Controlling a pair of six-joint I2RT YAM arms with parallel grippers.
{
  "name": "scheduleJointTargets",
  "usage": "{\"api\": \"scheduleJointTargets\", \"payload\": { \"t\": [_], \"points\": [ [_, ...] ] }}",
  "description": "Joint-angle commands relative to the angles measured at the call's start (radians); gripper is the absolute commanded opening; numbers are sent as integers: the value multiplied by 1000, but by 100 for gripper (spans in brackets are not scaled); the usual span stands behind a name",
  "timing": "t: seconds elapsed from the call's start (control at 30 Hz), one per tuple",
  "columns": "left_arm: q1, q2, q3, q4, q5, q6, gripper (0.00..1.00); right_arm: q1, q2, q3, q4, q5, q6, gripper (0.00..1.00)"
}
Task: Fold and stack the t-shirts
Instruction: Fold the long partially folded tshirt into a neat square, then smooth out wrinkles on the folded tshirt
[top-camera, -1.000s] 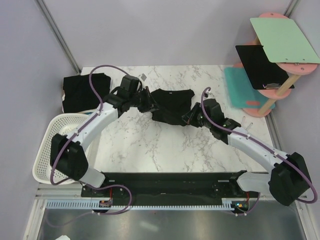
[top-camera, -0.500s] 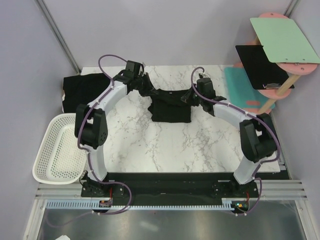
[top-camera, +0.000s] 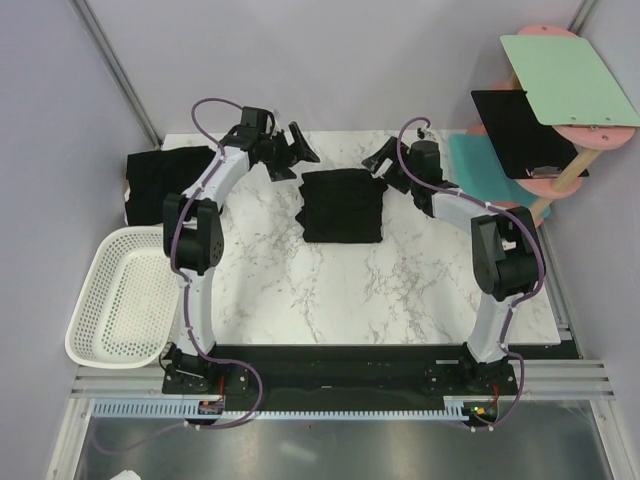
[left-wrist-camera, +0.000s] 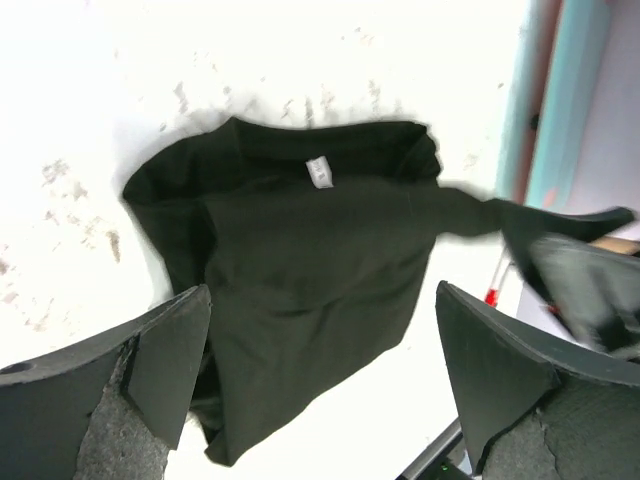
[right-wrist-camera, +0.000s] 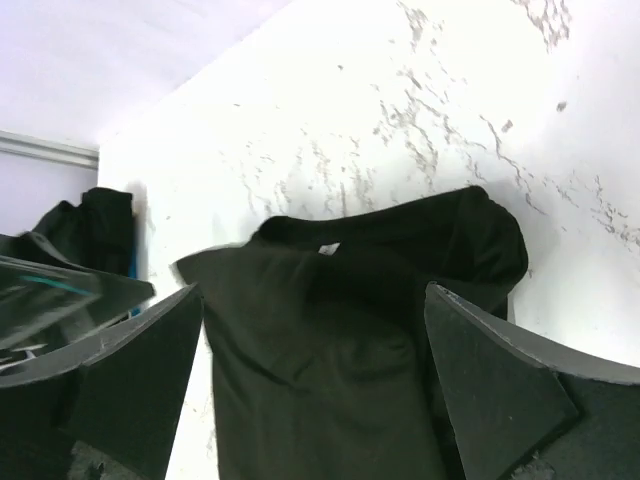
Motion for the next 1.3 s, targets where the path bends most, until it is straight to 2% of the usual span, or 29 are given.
{"api": "scheduleJointTargets", "payload": {
  "t": [0.0,0.17,0.23,0.27,0.3,0.33,0.37,0.4,0.47,0.57,0.83,1.0,1.1,1.23,1.27],
  "points": [
    [-3,-125,-120,-5,-31,80,100,11,-134,-63,86,45,-38,98],
    [-6,-291,-350,100,-77,98,100,15,-220,-147,63,-9,-65,98],
    [-13,-322,-415,138,-71,103,95,25,-225,-154,58,-41,-79,81],
    [-13,-328,-427,149,-48,103,88,32,-213,-152,66,-70,-82,60],
    [-14,-328,-438,161,-32,103,77,34,-198,-143,74,-91,-82,1],
    [-17,-324,-441,166,-15,100,32,38,-181,-129,72,-108,-79,0],
    [-19,-317,-443,179,14,95,11,43,-127,-79,68,-163,-79,0],
    [-20,-304,-440,181,24,85,2,46,-93,-44,55,-194,-78,0],
    [-26,-287,-441,201,56,72,2,49,2,47,60,-274,-43,0],
    [-42,-245,-435,221,94,55,2,51,121,154,51,-305,-4,0],
    [-78,-150,-433,232,128,45,2,37,304,299,-40,-236,13,0],
    [-79,-133,-455,233,125,51,2,18,336,282,-71,-173,10,0],
    [-79,-136,-464,232,121,60,2,12,336,257,-32,-203,4,0],
    [-77,-161,-464,233,88,71,2,12,243,185,63,-216,-12,1],
    [-77,-169,-461,232,75,72,2,14,223,179,63,-204,-16,4]
  ]
}}
